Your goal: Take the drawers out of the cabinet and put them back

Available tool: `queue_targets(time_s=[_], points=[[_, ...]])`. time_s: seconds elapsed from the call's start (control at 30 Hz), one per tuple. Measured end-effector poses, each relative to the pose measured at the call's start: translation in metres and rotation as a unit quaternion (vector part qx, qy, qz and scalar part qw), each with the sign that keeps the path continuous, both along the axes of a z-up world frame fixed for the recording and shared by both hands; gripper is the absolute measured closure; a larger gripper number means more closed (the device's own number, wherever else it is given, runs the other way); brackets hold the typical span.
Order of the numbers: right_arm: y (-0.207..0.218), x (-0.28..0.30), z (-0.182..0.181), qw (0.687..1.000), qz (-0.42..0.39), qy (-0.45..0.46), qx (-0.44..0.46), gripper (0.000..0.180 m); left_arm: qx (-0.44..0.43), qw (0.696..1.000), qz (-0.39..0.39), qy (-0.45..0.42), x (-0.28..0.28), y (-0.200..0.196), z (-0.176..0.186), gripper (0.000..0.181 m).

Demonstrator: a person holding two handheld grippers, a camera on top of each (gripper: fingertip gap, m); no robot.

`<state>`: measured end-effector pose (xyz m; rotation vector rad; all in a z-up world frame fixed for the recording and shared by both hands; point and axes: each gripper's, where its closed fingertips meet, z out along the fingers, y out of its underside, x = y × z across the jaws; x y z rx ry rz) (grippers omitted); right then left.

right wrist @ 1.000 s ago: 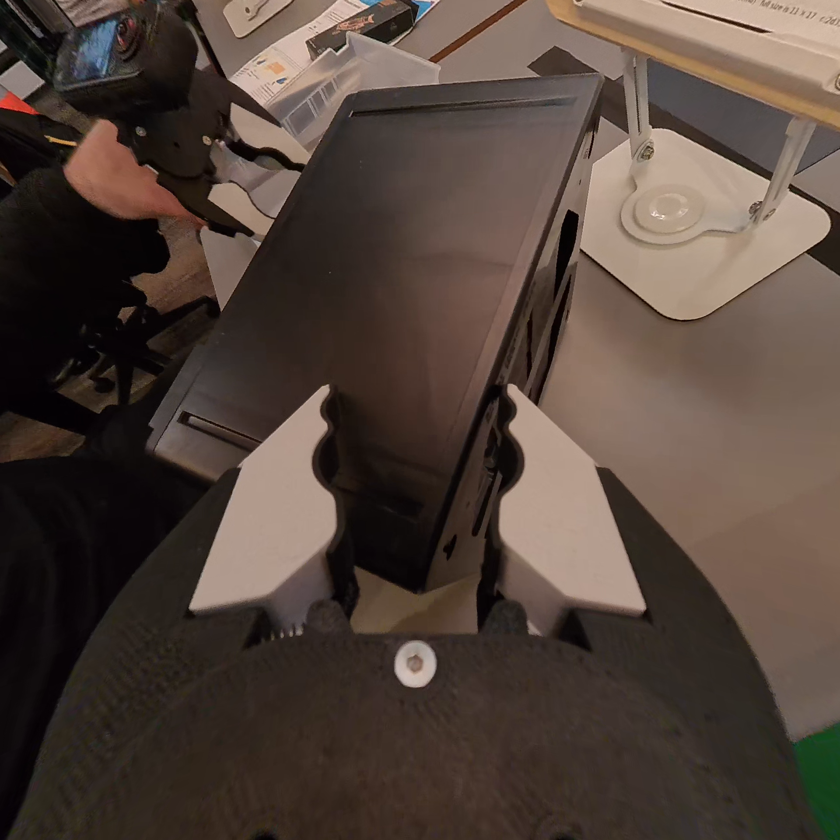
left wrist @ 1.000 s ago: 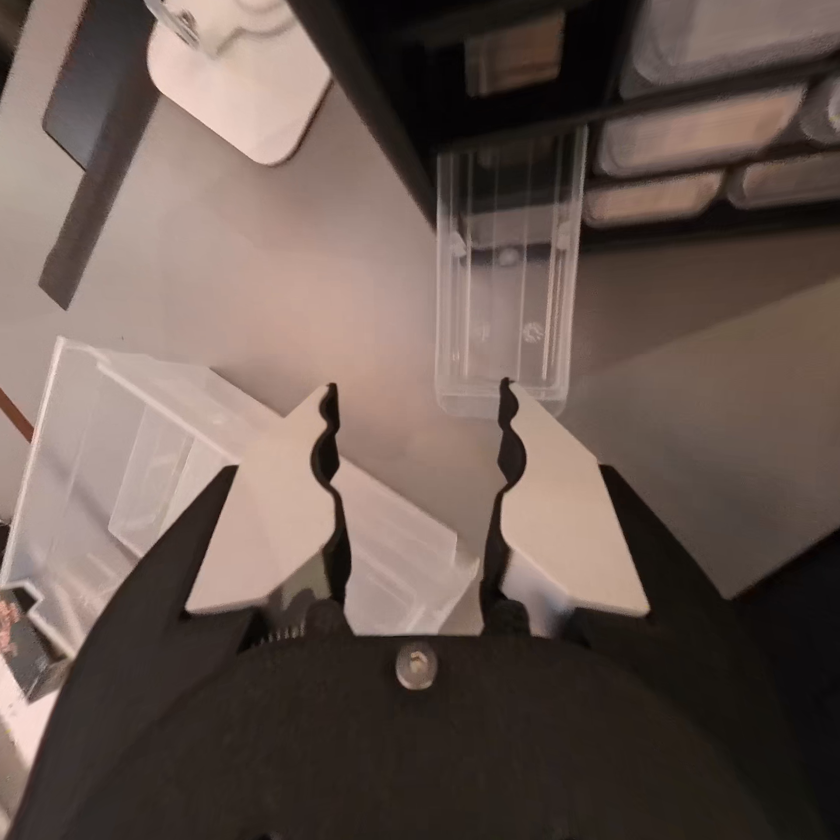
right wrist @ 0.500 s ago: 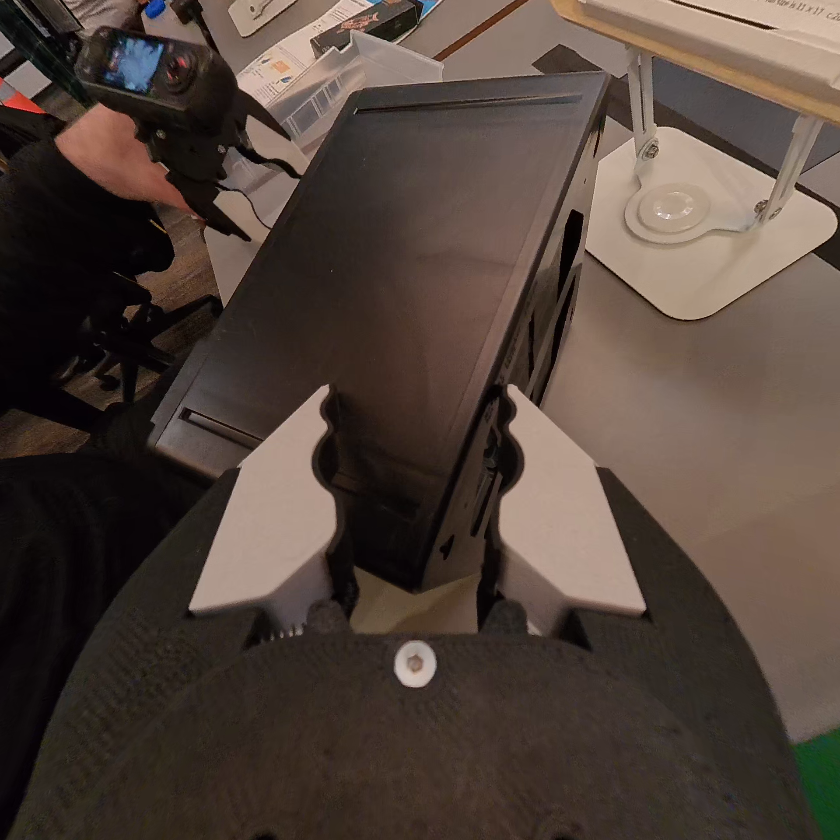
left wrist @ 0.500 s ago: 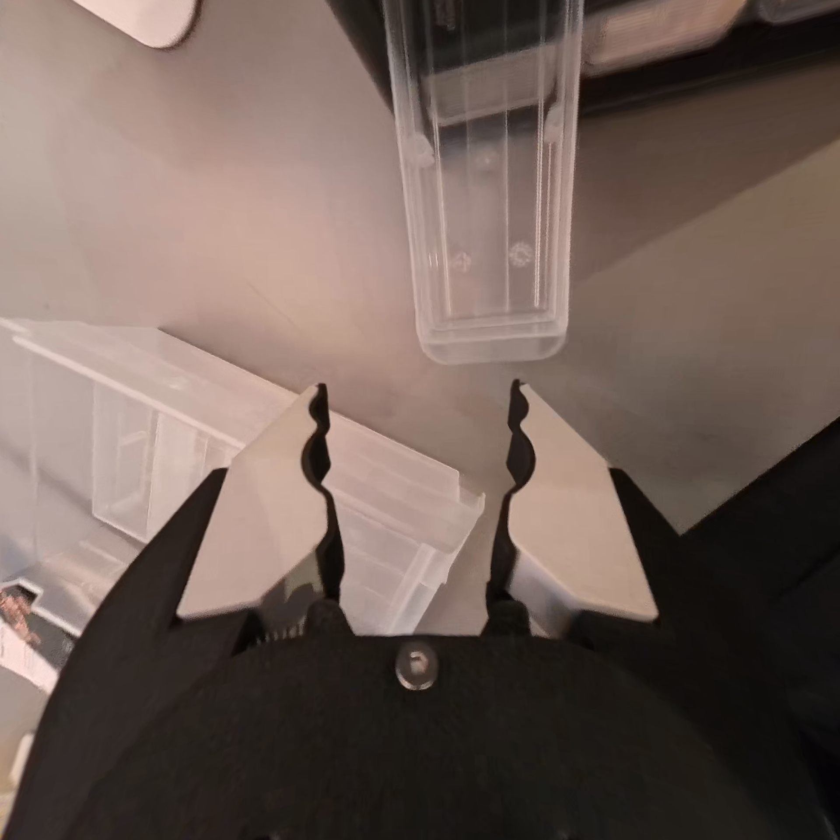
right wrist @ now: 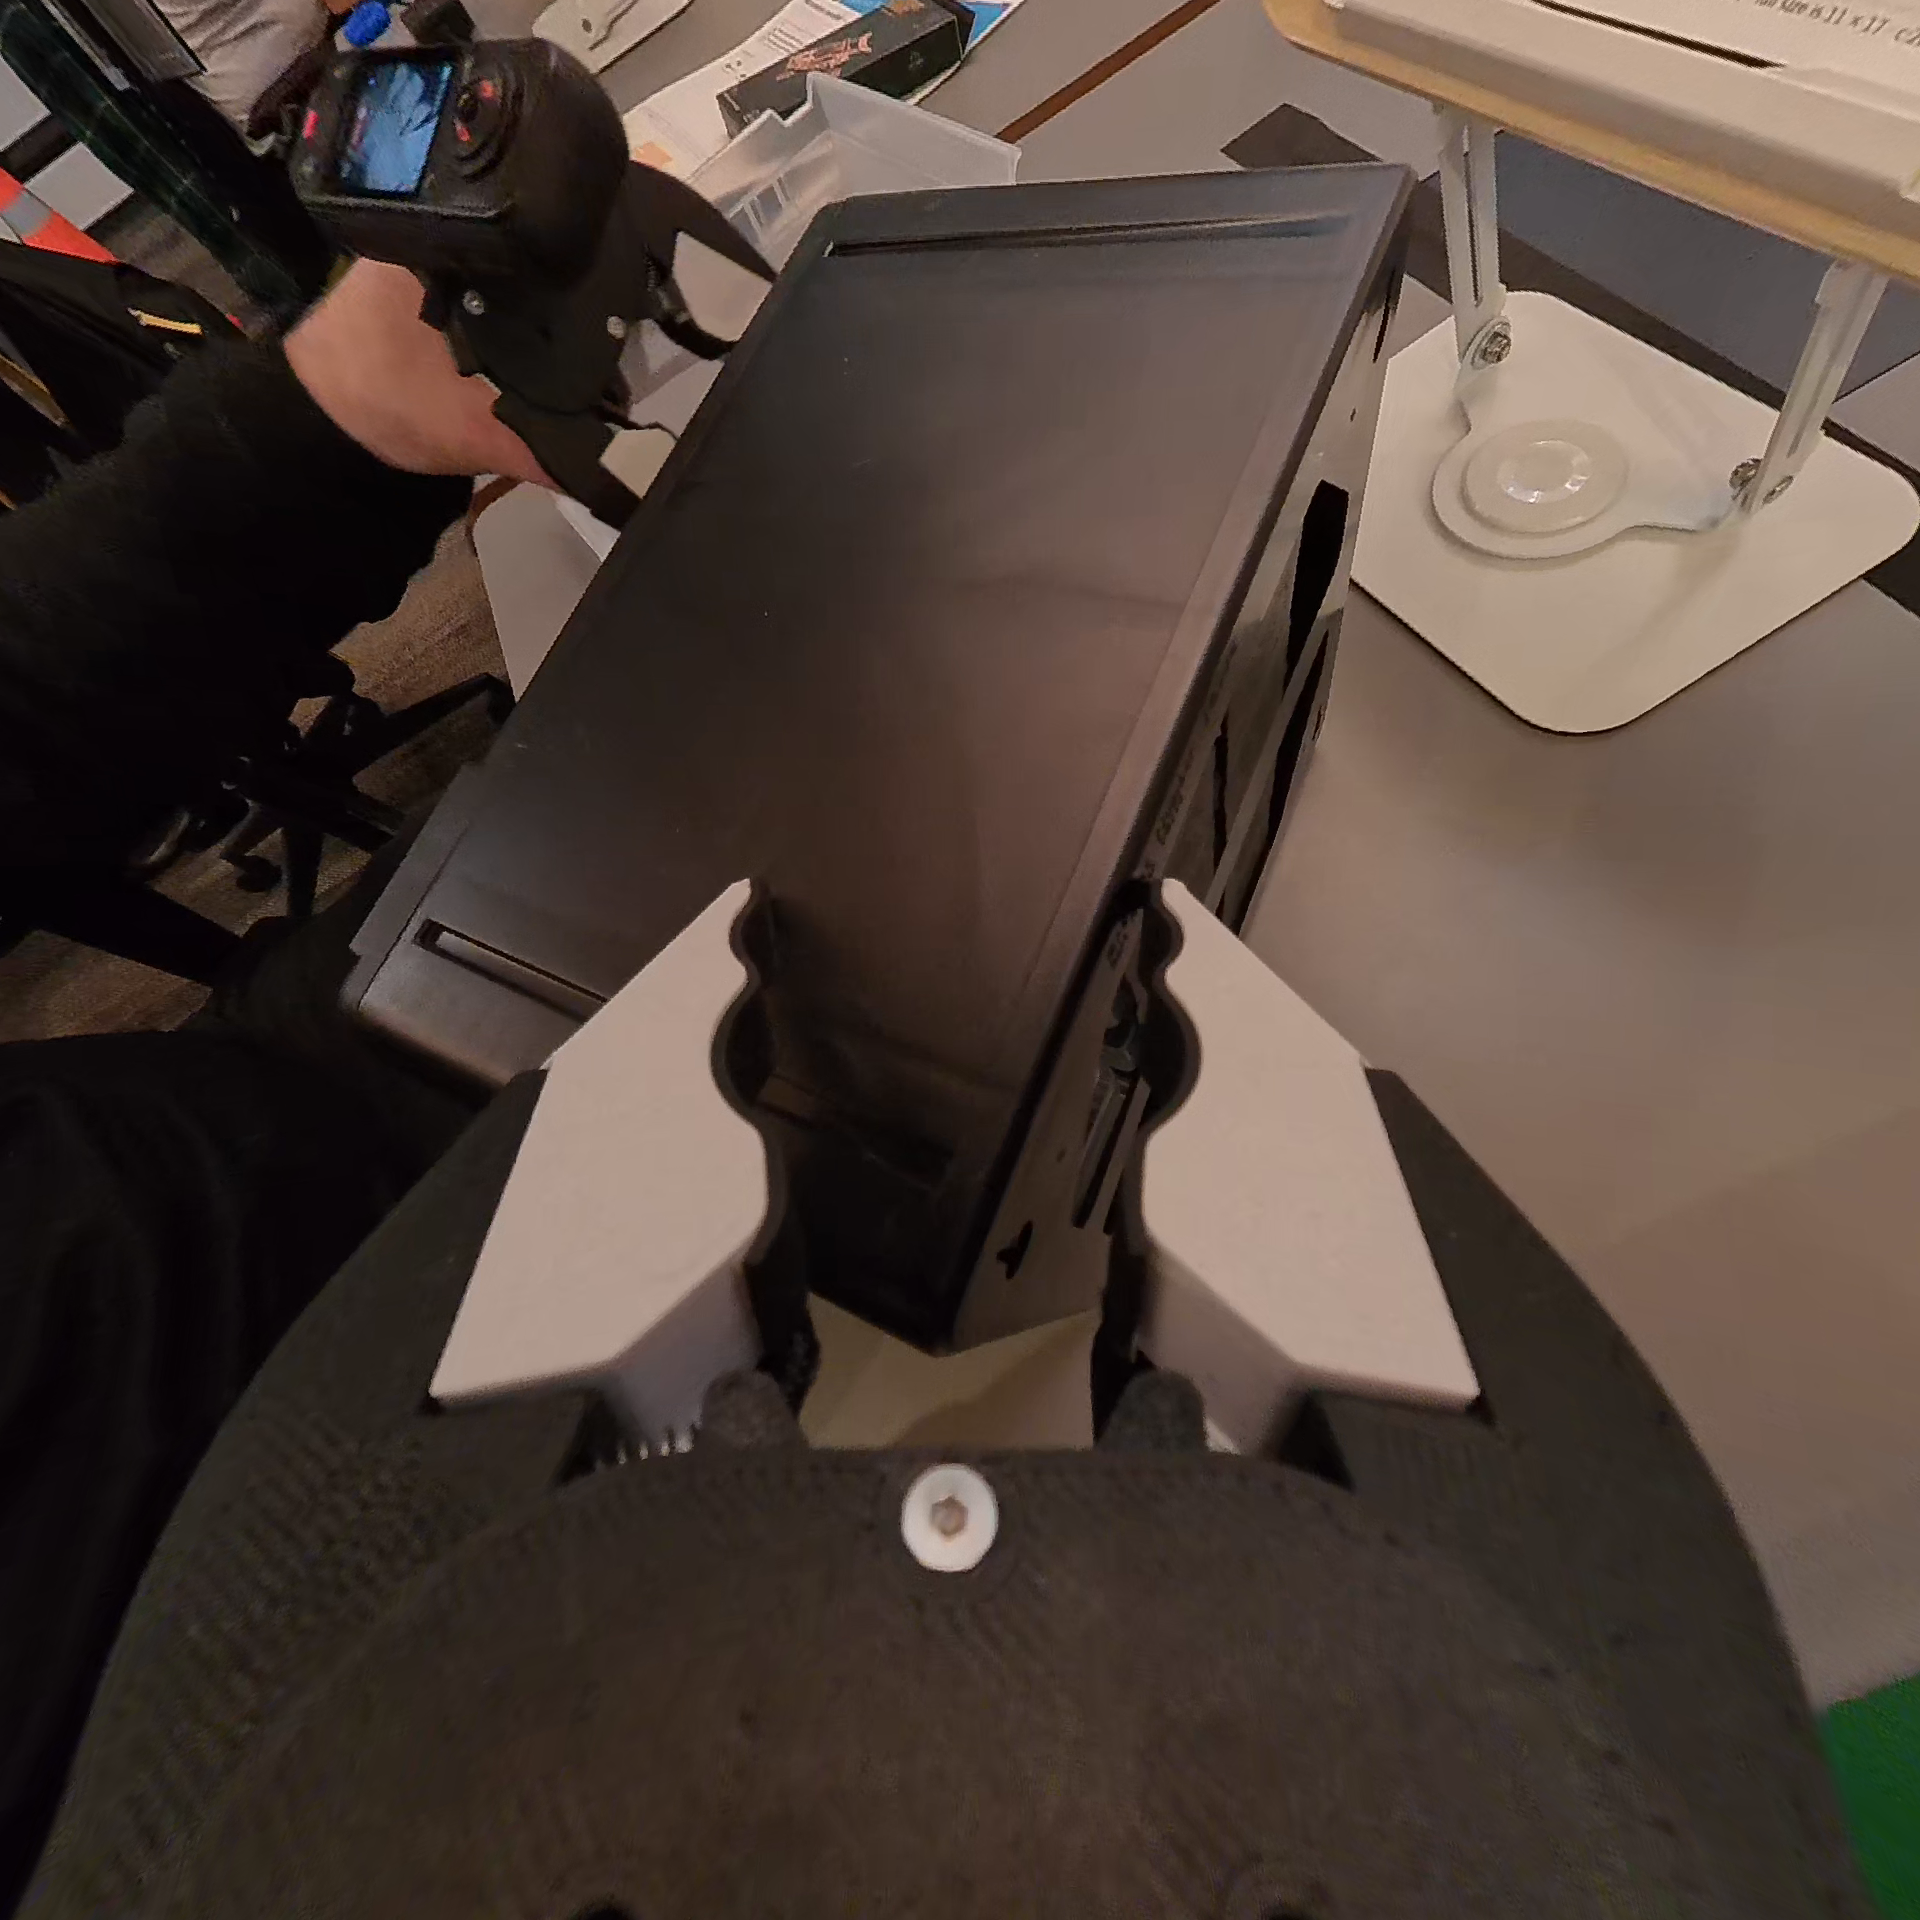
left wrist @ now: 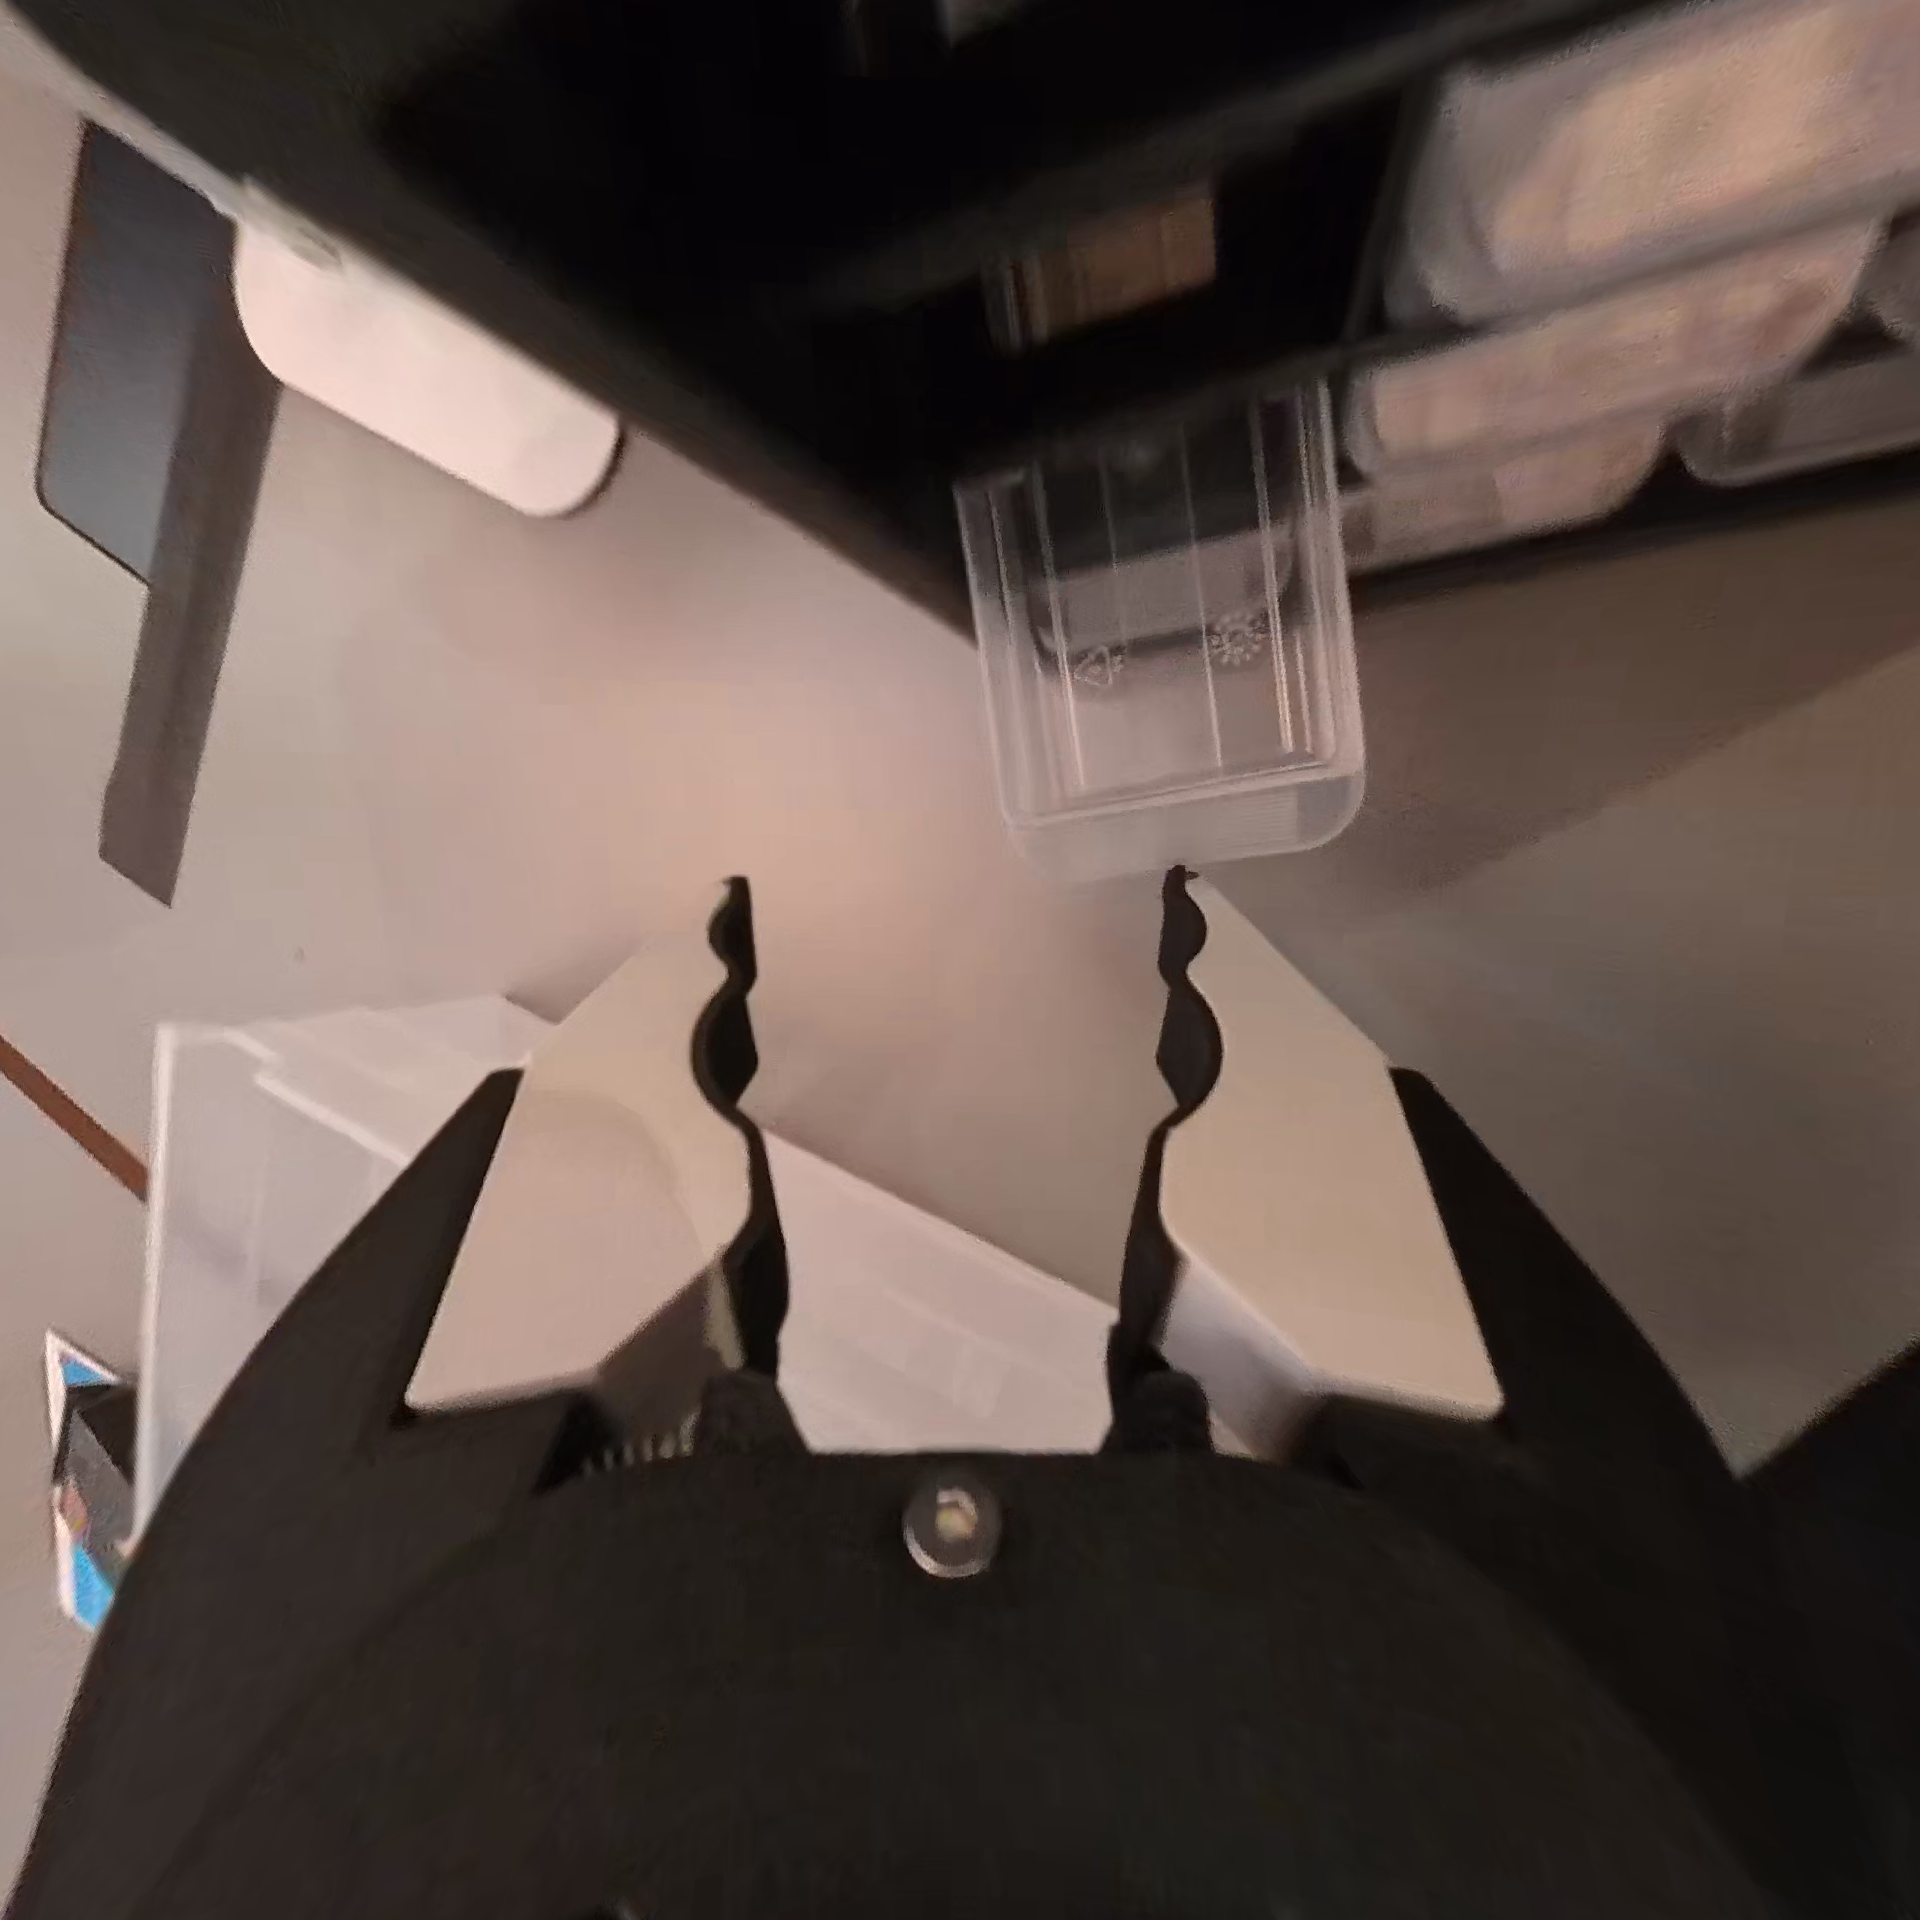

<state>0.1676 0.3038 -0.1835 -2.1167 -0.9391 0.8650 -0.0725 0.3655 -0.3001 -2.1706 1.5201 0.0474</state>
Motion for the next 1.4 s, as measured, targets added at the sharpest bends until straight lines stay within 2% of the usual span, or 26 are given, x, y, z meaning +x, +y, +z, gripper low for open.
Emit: queue_targets(time_s=[0.13, 0.23, 0.37, 0.43, 0.53, 0.63, 0.67, 0.73, 0.87, 0.97, 1.1, 1.23, 1.4], points=[[0.0, 0.0, 0.0, 1.0, 0.001, 0.002, 0.0, 0.11, 0.022, 0.998, 0.016, -0.049, 0.023, 0.025, 0.004, 0.103], [0.0, 0.0, 0.0, 1.0, 0.001, 0.002, 0.0, 0.109, 0.024, 0.996, 0.027, -0.085, 0.039, 0.034, 0.004, 0.107], [0.0, 0.001, 0.0, 1.0, 0.001, 0.003, 0.001, 0.11, 0.006, 0.996, 0.04, -0.081, 0.033, 0.035, 0.003, 0.1], [0.0, 0.001, 0.0, 1.0, 0.001, 0.005, 0.001, 0.11, 0.01, 0.998, 0.031, -0.054, 0.014, 0.029, 0.011, 0.102], [0.0, 0.001, 0.0, 1.0, 0.003, 0.007, 0.001, 0.11, 0.053, 0.997, 0.056, -0.022, -0.045, 0.035, 0.037, 0.11], [0.0, 0.001, 0.0, 1.0, 0.005, 0.007, 0.0, 0.109, 0.046, 0.993, 0.11, -0.02, -0.116, 0.043, 0.047, 0.131], [0.0, 0.001, 0.0, 1.0, 0.005, 0.007, -0.001, 0.109, 0.034, 0.991, 0.132, -0.01, -0.14, 0.044, 0.043, 0.141], [0.0, 0.001, 0.0, 1.0, 0.006, 0.008, -0.002, 0.109, -0.027, 0.986, 0.164, -0.01, -0.172, 0.042, 0.019, 0.139], [0.0, 0.001, 0.0, 1.0, 0.004, 0.007, -0.003, 0.109, -0.05, 0.979, 0.183, 0.076, -0.215, 0.051, -0.035, 0.143], [0.0, 0.001, 0.0, 1.0, 0.001, 0.006, -0.004, 0.109, -0.036, 0.977, 0.165, 0.13, -0.228, 0.062, -0.06, 0.146], [0.001, -0.001, -0.001, 1.0, 0.0, 0.005, -0.007, 0.109, -0.071, 0.977, 0.165, 0.119, -0.226, 0.063, -0.084, 0.17], [0.001, -0.001, -0.001, 1.0, 0.002, 0.006, -0.007, 0.108, -0.083, 0.974, 0.158, 0.137, -0.224, 0.046, -0.076, 0.176], [0.001, -0.001, -0.001, 1.0, 0.004, 0.01, -0.008, 0.108, -0.05, 0.978, 0.173, 0.103, -0.202, 0.017, -0.027, 0.178]])
